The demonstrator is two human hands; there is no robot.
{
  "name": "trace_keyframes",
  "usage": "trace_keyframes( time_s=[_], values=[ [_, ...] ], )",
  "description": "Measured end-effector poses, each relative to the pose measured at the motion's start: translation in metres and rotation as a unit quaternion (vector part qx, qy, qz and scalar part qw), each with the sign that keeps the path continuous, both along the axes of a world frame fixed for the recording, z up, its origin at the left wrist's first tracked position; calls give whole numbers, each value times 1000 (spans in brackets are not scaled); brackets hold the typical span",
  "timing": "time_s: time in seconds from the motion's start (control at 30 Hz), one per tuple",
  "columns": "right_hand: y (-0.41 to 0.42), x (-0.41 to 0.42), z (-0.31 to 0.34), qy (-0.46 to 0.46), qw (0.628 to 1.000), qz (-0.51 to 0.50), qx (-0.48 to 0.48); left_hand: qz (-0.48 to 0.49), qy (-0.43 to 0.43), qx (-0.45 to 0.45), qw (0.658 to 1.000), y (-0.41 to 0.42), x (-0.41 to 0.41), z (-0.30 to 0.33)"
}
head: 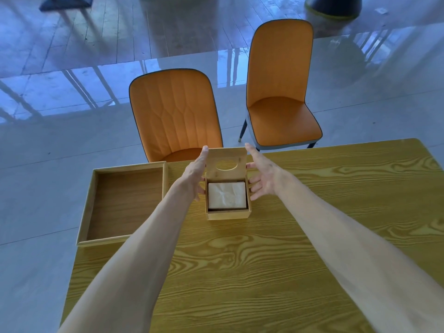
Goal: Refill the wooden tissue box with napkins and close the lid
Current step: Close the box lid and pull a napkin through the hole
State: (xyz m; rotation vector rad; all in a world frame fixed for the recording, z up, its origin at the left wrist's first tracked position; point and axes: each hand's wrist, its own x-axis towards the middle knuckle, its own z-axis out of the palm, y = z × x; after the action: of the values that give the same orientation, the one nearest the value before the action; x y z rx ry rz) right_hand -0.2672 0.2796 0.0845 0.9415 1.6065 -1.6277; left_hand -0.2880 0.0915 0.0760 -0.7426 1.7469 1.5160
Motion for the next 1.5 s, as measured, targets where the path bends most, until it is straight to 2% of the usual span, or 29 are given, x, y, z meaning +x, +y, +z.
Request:
trace_keyframes(
  time_s=[0.1, 0.27, 0.37, 0.63, 0.93, 1.5],
  values=[
    [3, 8, 0, 15, 1000, 6, -16, -6, 13, 20, 1000, -5, 6, -2],
    [6, 28, -1, 62, 998, 21, -8, -15, 83, 69, 994, -11, 25, 0],
    [7, 41, -4, 93, 995, 35, 21, -25, 77, 91, 993, -22, 43, -7],
    [9, 75, -6, 119, 990, 53, 52, -16, 79, 90, 993, -36, 78, -9],
    [3, 97, -4, 143, 987, 15, 66, 18, 110, 83, 990, -35, 100, -11],
    [3, 110, -21, 191, 978, -21, 76, 55, 110, 89, 988, -37, 119, -31]
  ],
)
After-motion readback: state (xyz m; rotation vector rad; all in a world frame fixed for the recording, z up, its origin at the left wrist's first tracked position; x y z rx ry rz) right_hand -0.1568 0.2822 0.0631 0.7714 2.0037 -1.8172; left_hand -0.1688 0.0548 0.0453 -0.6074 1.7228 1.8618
